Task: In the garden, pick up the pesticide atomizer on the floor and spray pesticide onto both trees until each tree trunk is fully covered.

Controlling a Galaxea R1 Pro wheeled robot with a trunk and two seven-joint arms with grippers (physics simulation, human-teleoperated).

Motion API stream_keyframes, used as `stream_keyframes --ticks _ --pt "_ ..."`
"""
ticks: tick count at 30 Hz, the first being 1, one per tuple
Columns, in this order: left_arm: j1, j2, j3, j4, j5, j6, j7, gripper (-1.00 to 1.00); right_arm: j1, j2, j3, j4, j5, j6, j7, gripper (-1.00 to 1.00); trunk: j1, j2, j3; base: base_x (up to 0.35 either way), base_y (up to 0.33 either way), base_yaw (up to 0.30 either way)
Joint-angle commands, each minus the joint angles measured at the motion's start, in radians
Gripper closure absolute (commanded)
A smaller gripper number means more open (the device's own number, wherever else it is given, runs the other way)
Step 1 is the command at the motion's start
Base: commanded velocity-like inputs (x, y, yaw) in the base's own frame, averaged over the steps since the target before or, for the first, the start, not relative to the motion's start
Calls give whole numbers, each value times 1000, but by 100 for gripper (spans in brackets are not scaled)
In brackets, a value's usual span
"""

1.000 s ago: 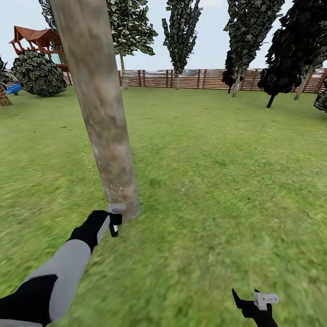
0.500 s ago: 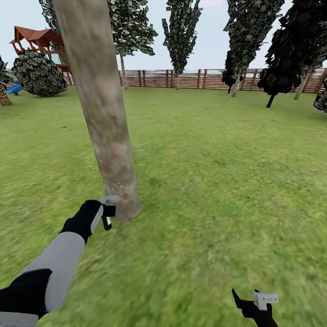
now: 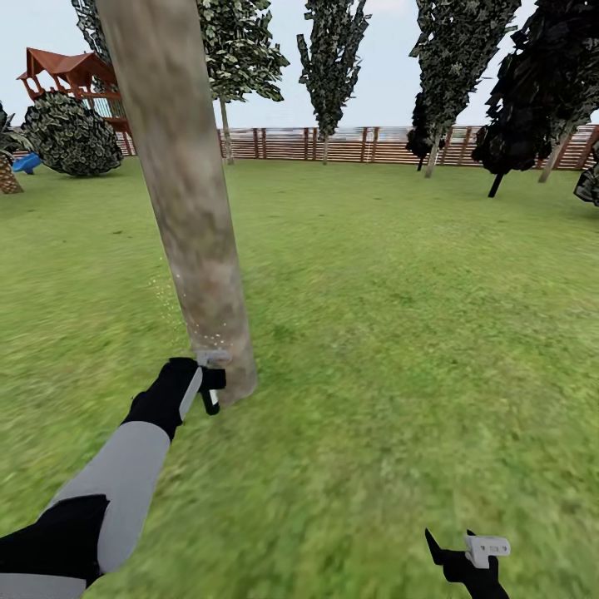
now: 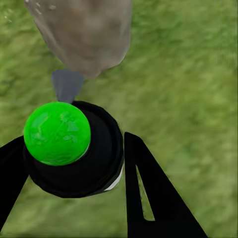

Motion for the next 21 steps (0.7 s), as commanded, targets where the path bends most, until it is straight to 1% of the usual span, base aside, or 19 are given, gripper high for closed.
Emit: stream_keyframes --ticks 1,2,3,4,5,7,8,9,10,12,14,15,16,17,18,19,21 --pt "0 13 1 -1 2 1 0 100 0 0 0 0 0 0 0 -100 0 0 0 0 0 0" --pt "0 26 2 -3 3 2 0 100 0 0 0 0 0 0 0 -100 0 0 0 0 0 0" --pt "0 66 5 -13 4 4 -2 100 0 0 0 0 0 0 0 -100 0 0 0 0 0 0" --pt "0 89 6 -18 4 9 -11 100 0 0 0 0 0 0 0 -100 0 0 0 0 0 0" --pt "1 94 4 -22 4 12 -18 100 0 0 0 0 0 0 0 -100 0 0 0 0 0 0" --pt "4 88 0 -52 2 30 -25 100 0 0 0 0 0 0 0 -100 0 0 0 -142 0 0" --pt "3 73 0 -80 2 62 -26 100 0 0 0 0 0 -1 0 -100 0 0 0 -193 0 0" --pt "3 51 -1 -102 2 88 -27 100 0 0 0 0 0 -1 0 -100 0 0 0 -79 0 0" --pt "2 33 -1 -123 1 101 -27 100 0 0 -1 0 0 -1 0 -100 0 0 0 -32 0 0" --pt "3 25 -1 -141 0 108 -26 100 0 0 -1 0 0 -1 0 -100 0 0 0 -17 0 0" --pt "3 34 -1 -152 0 113 -27 100 0 0 0 0 0 0 0 -100 0 0 0 -3 0 0" --pt "3 43 3 -153 -1 113 -28 100 0 0 0 0 0 0 0 -100 0 0 0 -1 0 0" --pt "2 60 5 -154 1 114 -28 100 0 0 0 0 0 0 0 -100 0 0 0 0 0 0" --pt "2 93 6 -155 4 120 -29 100 0 0 0 0 0 0 0 -100 0 0 0 0 0 0" --pt "2 108 4 -156 4 131 -29 100 0 0 0 0 0 0 0 -100 0 0 0 0 0 0" --pt "2 105 2 -158 4 135 -29 100 0 0 0 0 0 0 0 -100 0 0 0 0 0 0" --pt "2 88 0 -171 4 142 -29 100 0 0 0 0 0 1 0 -100 0 0 0 0 0 0"
